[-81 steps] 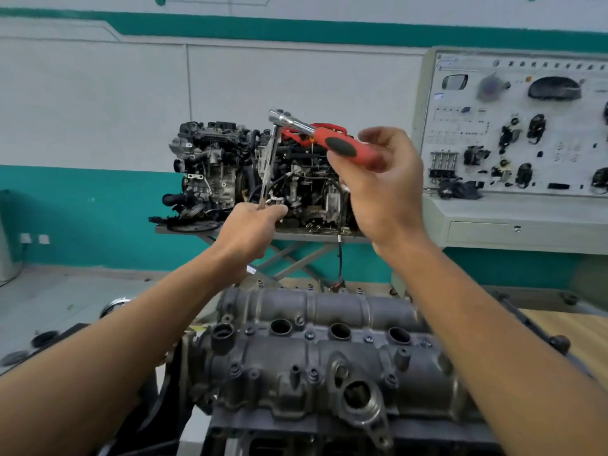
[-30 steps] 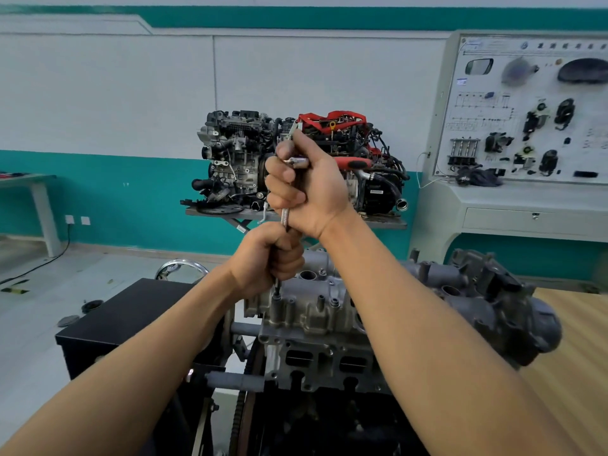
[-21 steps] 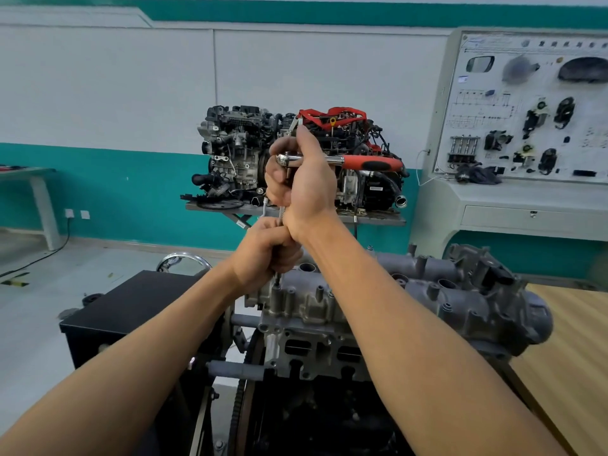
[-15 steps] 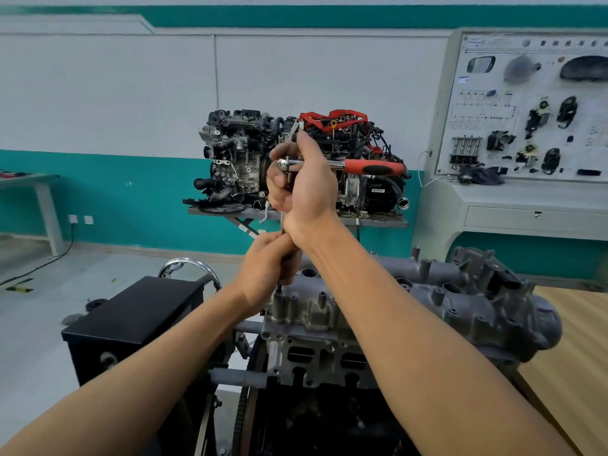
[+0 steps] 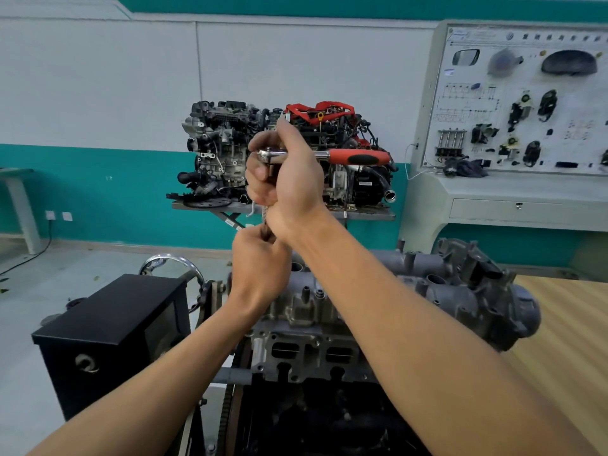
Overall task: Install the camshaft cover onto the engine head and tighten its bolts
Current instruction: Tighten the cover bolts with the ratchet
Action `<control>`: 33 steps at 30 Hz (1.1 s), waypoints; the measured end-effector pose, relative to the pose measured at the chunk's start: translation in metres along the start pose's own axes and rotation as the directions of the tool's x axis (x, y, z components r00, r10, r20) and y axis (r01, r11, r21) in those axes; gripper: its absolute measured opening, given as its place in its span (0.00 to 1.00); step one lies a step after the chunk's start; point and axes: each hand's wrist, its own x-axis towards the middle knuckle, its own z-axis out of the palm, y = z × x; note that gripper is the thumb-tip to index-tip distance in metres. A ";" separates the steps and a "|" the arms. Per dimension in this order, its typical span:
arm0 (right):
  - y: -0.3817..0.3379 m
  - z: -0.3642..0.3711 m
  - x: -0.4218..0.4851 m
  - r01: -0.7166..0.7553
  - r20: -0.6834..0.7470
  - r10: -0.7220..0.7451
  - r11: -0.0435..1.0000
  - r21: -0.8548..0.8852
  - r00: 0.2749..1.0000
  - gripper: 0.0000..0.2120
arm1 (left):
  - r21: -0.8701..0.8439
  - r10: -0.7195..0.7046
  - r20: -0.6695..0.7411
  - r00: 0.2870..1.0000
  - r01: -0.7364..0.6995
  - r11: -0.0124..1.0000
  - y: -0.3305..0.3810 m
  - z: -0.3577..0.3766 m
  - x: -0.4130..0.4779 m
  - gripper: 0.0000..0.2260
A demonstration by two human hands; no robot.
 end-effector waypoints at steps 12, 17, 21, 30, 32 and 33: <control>-0.003 -0.004 0.016 -0.059 -0.019 0.060 0.998 0.018 0.998 0.22 | 0.026 -0.103 0.038 0.994 0.102 0.994 0.005 -0.001 0.008 0.20; 0.002 -0.004 0.009 -0.021 0.105 0.018 0.999 0.030 0.994 0.23 | 0.055 0.008 -0.006 1.000 -0.008 0.998 0.003 -0.001 -0.001 0.23; -0.003 -0.008 0.028 -0.110 -0.013 0.110 0.993 0.050 0.994 0.23 | 0.036 -0.106 0.024 0.994 0.105 0.994 0.005 0.002 0.014 0.20; -0.038 0.003 0.024 0.170 0.189 -0.175 0.985 0.041 0.966 0.19 | 0.016 0.099 0.030 0.995 -0.099 0.995 0.046 0.006 0.020 0.22; -0.061 0.012 0.034 0.257 0.180 -0.239 0.963 -0.085 0.954 0.16 | -0.100 0.033 0.036 0.999 -0.029 0.995 0.065 0.021 0.040 0.21; -0.069 0.012 0.035 0.249 0.137 -0.230 0.958 -0.140 0.963 0.16 | -0.203 -0.045 0.112 0.993 0.067 0.977 0.070 0.029 0.045 0.20</control>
